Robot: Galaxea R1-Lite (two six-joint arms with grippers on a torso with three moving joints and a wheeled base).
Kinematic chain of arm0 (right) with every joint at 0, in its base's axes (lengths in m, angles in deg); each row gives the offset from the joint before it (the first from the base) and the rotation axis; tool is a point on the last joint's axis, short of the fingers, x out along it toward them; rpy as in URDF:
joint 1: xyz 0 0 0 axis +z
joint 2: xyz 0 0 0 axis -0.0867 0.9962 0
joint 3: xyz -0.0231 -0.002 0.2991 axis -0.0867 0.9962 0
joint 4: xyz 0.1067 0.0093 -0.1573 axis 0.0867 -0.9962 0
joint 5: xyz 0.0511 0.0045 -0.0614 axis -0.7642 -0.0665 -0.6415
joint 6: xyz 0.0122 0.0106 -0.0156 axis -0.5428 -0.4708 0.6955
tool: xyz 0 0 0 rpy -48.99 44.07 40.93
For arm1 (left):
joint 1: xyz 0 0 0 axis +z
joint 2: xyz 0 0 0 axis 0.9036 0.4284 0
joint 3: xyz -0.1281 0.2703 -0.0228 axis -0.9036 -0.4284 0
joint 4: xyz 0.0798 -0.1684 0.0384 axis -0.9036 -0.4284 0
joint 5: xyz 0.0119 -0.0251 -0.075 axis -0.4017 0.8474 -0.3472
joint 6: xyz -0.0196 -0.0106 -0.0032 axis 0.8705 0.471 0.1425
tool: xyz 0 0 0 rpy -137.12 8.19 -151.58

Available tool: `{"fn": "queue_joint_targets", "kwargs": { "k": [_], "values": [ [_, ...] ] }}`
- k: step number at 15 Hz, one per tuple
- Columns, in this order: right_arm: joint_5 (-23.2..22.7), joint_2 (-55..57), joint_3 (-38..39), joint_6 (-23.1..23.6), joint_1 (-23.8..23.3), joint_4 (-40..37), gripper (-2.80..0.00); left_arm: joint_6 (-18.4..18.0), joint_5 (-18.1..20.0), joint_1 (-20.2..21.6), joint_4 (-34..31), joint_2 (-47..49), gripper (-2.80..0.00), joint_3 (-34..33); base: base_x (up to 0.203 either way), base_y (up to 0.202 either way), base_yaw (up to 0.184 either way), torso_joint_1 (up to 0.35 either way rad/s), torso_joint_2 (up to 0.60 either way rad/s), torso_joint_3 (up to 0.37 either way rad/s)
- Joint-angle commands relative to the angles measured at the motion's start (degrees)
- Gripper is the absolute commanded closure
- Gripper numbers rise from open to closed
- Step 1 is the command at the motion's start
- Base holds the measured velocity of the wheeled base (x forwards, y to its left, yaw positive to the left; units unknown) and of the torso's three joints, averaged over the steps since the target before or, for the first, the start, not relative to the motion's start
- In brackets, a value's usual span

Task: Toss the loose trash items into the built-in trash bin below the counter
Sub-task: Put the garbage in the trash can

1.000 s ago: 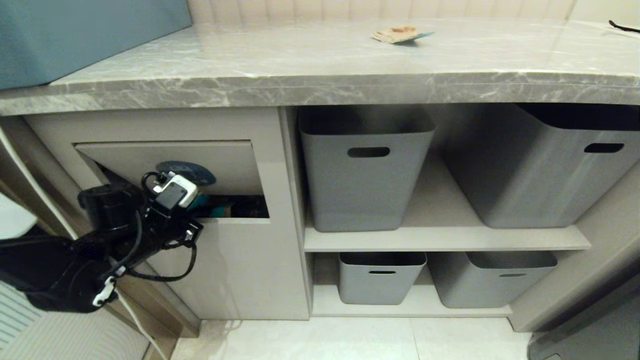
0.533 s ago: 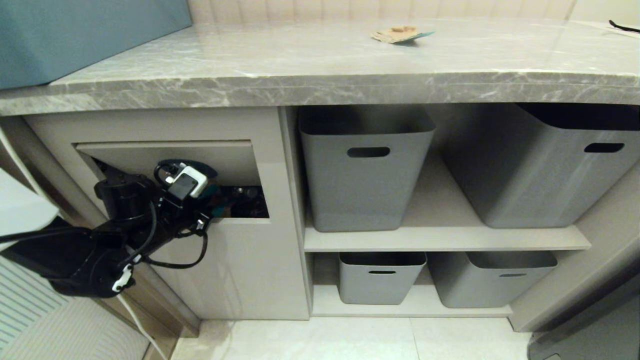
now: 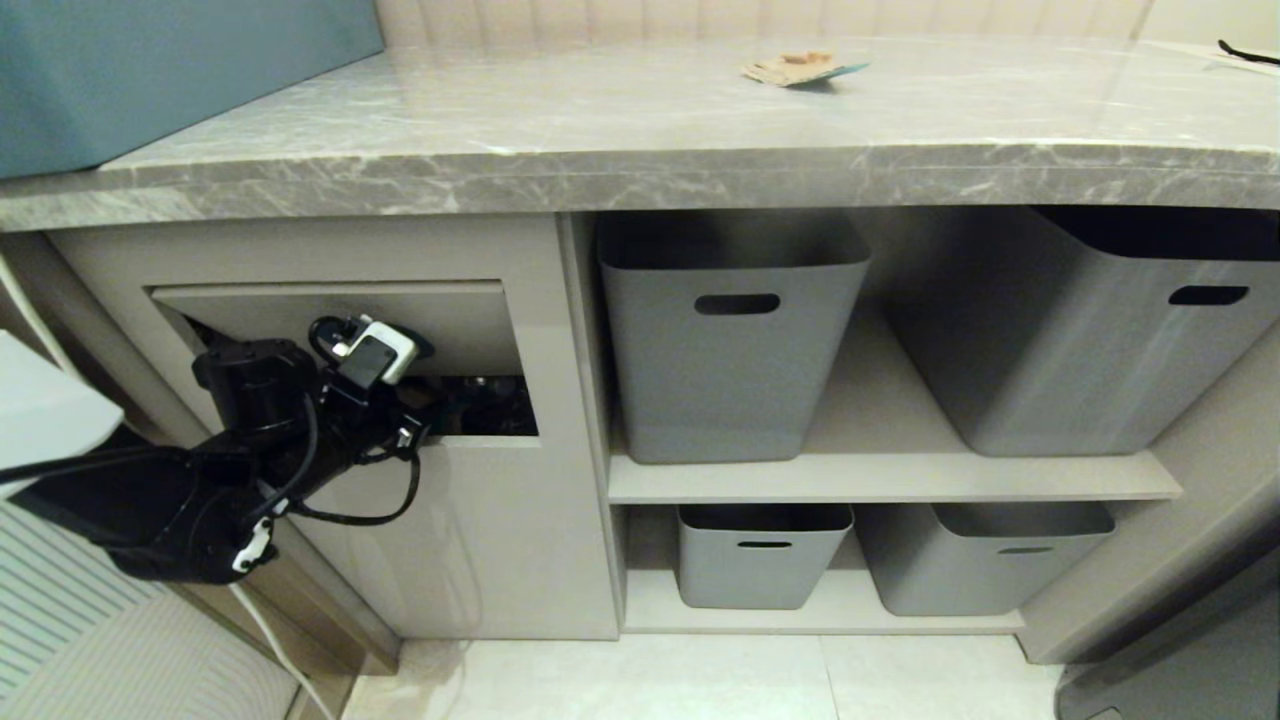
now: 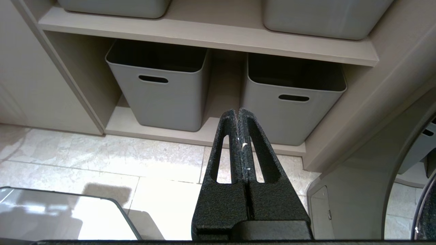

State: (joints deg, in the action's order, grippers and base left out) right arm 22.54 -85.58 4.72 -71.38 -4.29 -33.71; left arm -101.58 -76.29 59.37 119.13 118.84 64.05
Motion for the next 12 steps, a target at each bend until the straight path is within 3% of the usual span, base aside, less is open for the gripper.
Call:
{"fn": "queue_joint_targets", "kwargs": {
  "k": [1, 8, 12],
  "values": [
    [0.0, 0.0, 0.0, 0.1, 0.0, 0.0, 0.00, -0.2, 0.0, 0.1, 0.3, -0.1, -2.80, 0.5, 0.000, 0.000, 0.000, 0.000, 0.00, 0.000],
    [0.0, -0.1, 0.0, 0.0, 0.0, 0.0, 0.00, 1.3, -0.4, 0.1, 0.2, 0.0, -2.80, 2.5, 0.000, 0.000, 0.000, 0.000, 0.00, 0.000],
    [0.0, -0.1, 0.0, 0.1, 0.0, 0.0, 0.00, 1.3, -0.4, 0.0, 0.3, -2.3, -2.80, -0.6, 0.000, 0.000, 0.000, 0.000, 0.00, 0.000]
  ]
}}
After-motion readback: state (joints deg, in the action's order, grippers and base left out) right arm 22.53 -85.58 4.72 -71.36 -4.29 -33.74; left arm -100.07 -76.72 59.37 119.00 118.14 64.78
